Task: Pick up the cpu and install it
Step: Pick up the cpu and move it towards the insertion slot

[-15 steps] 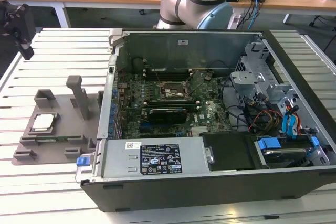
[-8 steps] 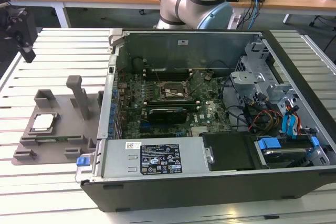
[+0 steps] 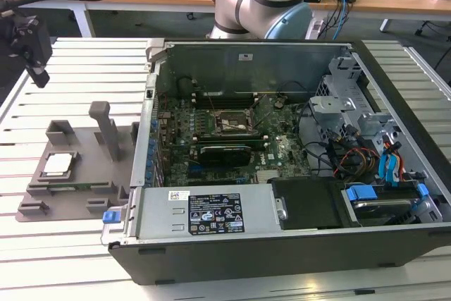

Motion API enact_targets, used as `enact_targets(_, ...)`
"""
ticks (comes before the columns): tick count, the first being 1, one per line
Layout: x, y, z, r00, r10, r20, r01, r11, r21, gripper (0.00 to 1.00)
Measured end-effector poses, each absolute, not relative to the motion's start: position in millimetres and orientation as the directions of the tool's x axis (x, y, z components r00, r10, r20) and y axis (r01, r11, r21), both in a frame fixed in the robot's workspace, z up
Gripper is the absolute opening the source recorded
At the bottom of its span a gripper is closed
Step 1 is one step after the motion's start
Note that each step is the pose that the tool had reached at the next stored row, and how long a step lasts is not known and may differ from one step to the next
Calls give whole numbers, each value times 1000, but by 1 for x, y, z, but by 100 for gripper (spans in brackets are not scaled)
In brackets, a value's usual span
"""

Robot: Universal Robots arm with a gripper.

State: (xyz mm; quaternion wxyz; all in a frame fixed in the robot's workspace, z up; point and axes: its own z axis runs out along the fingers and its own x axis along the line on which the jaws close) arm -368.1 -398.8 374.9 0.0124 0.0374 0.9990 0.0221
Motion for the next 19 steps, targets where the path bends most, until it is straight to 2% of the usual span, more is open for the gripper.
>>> enact_targets(19, -368, -399, 358, -997, 75, -23, 74, 996, 45, 60)
